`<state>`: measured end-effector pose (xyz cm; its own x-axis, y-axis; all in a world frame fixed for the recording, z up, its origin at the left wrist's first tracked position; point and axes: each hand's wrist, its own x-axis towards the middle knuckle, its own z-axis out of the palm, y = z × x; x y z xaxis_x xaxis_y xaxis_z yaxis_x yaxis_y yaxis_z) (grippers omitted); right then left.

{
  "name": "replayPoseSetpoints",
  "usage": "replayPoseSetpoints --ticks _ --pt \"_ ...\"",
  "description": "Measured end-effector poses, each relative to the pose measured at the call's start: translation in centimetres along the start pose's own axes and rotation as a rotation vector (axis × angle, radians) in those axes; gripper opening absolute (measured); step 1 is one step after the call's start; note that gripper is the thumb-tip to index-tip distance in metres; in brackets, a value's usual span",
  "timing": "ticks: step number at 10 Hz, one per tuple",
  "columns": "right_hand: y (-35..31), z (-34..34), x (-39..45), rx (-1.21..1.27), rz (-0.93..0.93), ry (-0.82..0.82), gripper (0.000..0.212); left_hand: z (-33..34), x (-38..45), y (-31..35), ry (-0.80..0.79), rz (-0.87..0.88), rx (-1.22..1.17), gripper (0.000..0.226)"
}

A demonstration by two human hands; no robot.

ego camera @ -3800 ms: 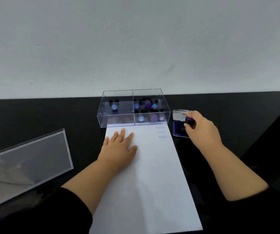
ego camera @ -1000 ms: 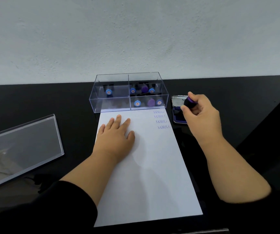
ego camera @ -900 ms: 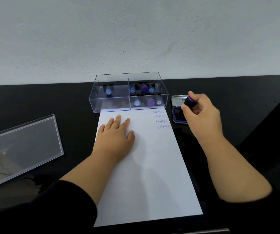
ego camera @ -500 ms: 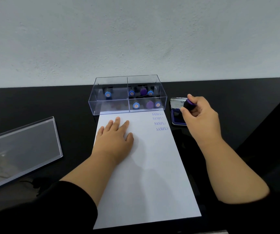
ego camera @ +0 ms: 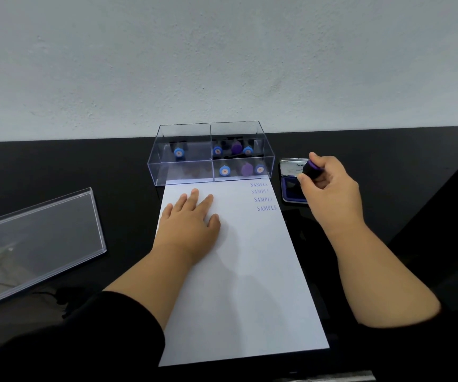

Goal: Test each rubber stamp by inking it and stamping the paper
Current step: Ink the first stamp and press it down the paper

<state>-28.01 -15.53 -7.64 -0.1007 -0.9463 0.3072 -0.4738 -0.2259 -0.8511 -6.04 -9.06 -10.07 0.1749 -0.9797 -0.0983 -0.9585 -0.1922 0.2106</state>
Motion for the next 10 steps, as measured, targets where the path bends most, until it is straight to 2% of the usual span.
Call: replayPoseSetpoints --ticks 4,8,10 --pt "0.1 -0.5 0.3 -0.054 0.006 -0.005 0.034 0.1 -0.1 0.0 0.008 -0.007 -0.011 0.053" --pt "0.6 -0.4 1.3 -0.334 -0.014 -0.065 0.038 0.2 0.1 -0.1 0.016 0.001 -0.012 0.053" --pt "0.6 -0.2 1.4 -0.394 -0.008 -0.079 0.035 0.2 0.1 -0.1 0.012 0.001 -0.013 0.053"
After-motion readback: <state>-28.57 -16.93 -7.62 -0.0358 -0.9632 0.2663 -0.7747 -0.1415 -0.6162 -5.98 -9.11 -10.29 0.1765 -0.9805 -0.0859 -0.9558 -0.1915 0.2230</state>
